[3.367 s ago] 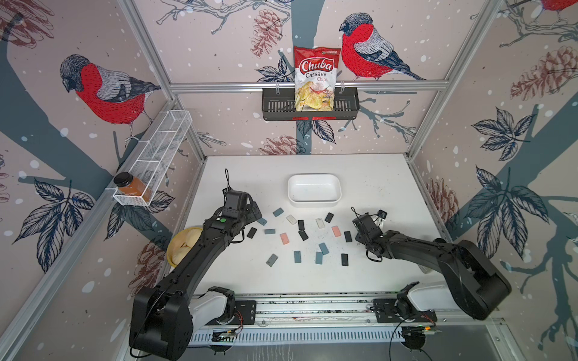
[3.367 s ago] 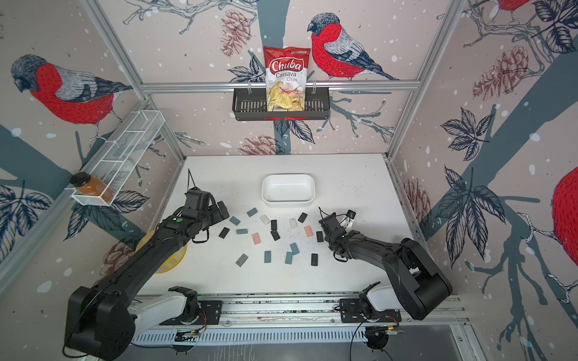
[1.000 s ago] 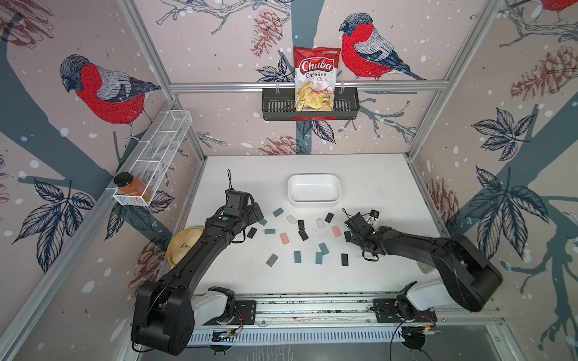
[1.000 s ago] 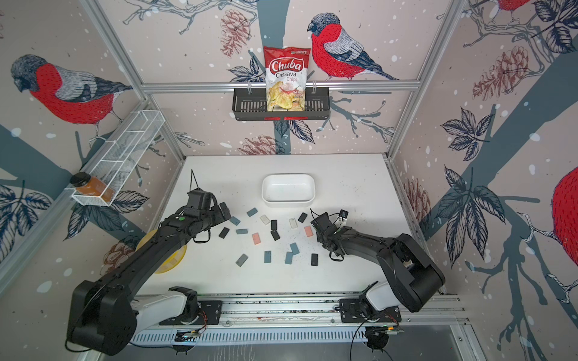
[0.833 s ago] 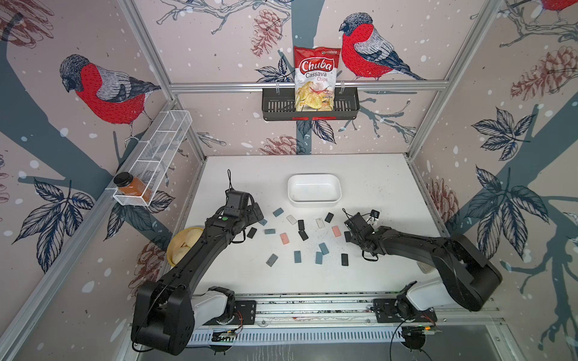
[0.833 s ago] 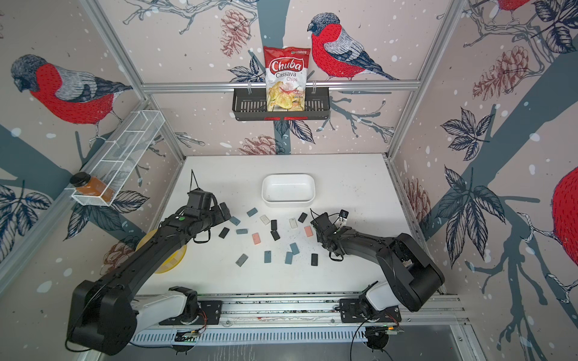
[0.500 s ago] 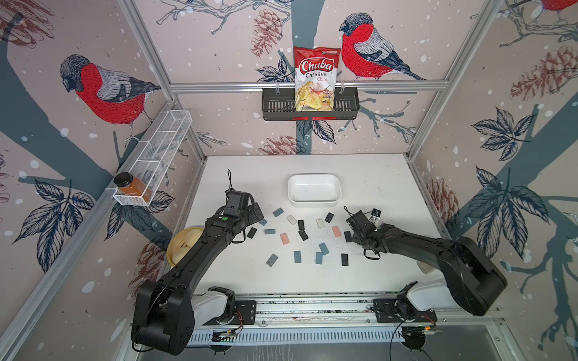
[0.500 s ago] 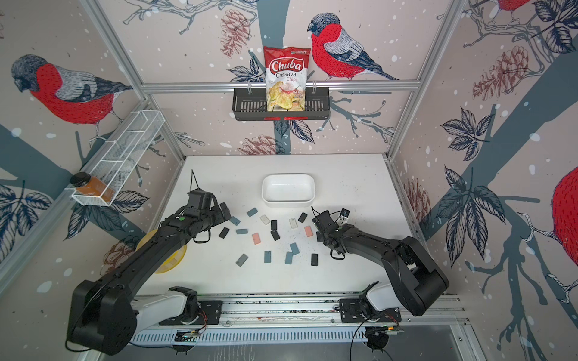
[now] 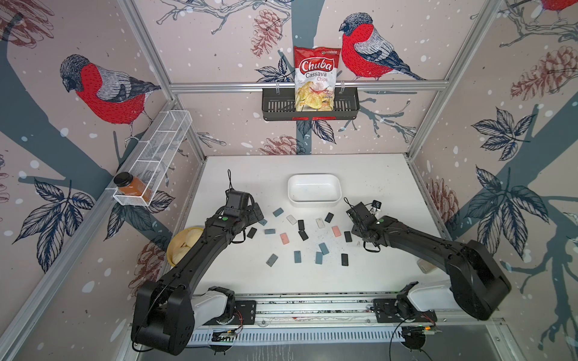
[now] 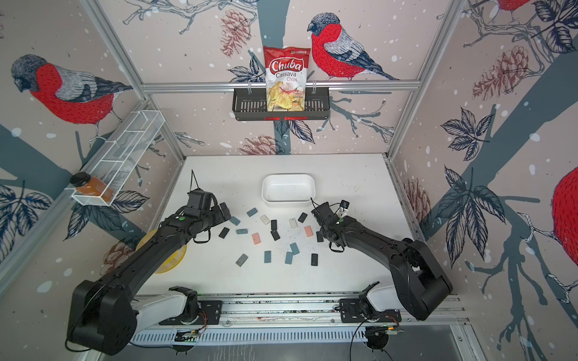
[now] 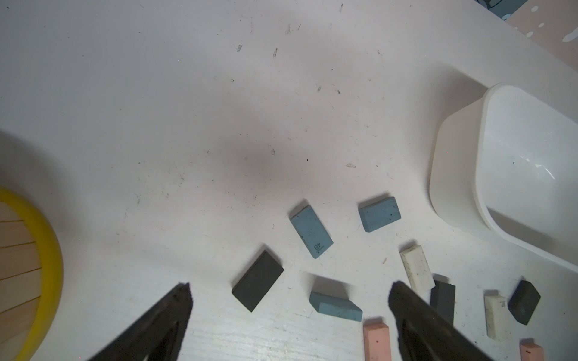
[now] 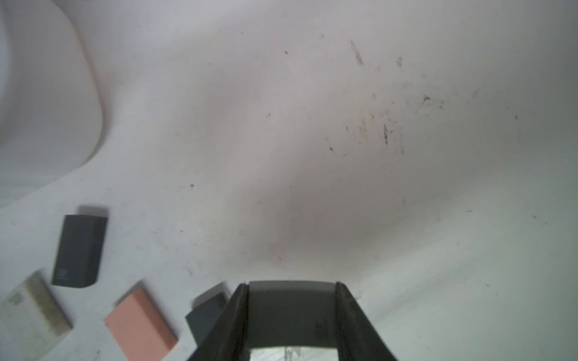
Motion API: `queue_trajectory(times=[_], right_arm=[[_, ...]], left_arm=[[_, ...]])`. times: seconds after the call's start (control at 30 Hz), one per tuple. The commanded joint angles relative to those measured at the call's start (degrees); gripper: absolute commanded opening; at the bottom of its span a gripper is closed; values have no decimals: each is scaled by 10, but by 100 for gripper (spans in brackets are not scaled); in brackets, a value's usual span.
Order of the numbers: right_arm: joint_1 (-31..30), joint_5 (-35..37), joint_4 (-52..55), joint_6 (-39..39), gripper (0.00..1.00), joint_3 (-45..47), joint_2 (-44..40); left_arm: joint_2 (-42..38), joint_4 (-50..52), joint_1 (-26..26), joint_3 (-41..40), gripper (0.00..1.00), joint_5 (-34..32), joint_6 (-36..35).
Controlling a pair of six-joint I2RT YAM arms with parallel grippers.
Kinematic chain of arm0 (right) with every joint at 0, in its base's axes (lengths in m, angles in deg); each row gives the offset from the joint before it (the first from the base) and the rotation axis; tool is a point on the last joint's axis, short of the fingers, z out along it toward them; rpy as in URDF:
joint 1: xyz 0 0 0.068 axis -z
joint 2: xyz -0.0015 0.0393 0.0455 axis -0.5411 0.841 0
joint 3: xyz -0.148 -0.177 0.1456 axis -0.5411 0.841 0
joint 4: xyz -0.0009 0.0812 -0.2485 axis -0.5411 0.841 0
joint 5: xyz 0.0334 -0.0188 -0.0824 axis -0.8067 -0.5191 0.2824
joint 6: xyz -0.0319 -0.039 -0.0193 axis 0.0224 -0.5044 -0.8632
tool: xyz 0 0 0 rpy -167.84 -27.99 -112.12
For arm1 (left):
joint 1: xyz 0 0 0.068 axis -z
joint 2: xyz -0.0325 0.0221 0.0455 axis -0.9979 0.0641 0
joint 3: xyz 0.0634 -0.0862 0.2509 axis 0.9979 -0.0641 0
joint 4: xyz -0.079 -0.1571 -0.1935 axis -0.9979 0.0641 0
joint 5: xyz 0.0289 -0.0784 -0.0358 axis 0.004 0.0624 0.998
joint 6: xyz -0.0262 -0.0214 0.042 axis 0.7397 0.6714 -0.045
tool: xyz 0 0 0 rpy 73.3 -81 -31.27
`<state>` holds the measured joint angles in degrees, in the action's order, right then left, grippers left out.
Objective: Put the eraser in the storage box
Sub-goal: Pick up the eraser from the center of the board, then place the eraser in the storage box.
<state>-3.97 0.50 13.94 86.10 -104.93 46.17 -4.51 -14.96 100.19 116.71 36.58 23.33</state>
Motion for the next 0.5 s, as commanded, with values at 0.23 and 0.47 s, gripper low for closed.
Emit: queue_trajectory(times=[0.23, 0.47], right_arm=[[-15, -27, 8, -79, 44, -199, 94], [-18, -59, 13, -132, 44, -353, 216]], left_arm=[[-12, 24, 52, -13, 99, -49, 33], [-38, 6, 61, -66, 99, -34, 71]])
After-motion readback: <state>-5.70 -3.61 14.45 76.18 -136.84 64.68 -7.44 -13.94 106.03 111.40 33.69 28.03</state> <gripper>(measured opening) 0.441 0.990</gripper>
